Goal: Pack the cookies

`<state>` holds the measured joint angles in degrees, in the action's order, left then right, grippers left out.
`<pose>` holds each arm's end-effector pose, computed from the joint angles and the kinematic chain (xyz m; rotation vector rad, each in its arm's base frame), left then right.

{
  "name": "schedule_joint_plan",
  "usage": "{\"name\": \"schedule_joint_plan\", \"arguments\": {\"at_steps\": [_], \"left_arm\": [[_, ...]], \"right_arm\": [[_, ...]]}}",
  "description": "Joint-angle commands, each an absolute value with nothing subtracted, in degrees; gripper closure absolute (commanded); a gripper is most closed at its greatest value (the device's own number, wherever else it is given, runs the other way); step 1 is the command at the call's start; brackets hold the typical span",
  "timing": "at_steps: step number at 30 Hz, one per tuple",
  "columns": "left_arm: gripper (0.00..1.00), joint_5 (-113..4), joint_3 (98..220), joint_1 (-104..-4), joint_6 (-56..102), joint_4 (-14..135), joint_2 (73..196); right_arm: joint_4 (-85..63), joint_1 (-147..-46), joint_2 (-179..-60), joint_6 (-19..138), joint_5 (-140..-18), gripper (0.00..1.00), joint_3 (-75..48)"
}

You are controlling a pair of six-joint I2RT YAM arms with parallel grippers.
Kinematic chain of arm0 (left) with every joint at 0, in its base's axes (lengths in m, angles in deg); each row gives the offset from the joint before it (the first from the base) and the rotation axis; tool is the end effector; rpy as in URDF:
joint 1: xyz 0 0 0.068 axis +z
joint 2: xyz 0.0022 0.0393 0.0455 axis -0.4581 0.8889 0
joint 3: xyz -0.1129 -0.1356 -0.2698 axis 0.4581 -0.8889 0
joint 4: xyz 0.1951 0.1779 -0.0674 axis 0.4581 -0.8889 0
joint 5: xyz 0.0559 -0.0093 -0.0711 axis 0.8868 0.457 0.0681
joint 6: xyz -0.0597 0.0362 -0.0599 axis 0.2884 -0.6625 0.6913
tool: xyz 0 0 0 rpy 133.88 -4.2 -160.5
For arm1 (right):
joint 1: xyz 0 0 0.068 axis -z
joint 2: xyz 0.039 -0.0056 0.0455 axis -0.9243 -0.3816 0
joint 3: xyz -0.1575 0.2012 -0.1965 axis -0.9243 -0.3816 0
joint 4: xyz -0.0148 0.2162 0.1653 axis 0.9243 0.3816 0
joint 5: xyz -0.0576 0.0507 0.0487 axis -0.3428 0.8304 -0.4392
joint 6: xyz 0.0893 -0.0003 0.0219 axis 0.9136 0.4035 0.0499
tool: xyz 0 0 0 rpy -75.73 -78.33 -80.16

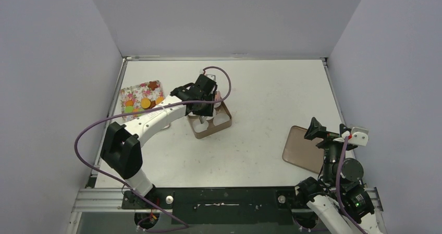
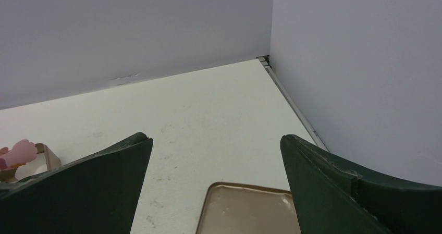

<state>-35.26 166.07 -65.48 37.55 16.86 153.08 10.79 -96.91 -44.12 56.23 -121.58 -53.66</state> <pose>0.3179 -0.2306 0.2902 0.1898 2.5319 -0.2067 0.0569 -0.0220 0.3434 0.1729 1.4534 0.0323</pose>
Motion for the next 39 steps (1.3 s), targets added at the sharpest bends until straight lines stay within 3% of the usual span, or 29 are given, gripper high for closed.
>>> {"name": "schedule_joint_plan", "arguments": {"at_steps": [1, 12, 39], "left_arm": [[0.87, -33.2, 170.6, -66.5, 37.3, 20.8, 154.7], [0.86, -27.9, 171.6, -67.0, 37.1, 18.6, 157.9], [0.84, -28.7, 170.6, -67.1, 37.3, 19.3, 161.1]], "right_arm": [[9.1, -97.3, -44.0, 55.7, -122.2, 0.0, -53.7], [9.1, -97.4, -44.0, 55.6, -122.4, 0.0, -53.7], [8.9, -97.4, -43.7, 55.6, -122.2, 0.0, -53.7]]}}
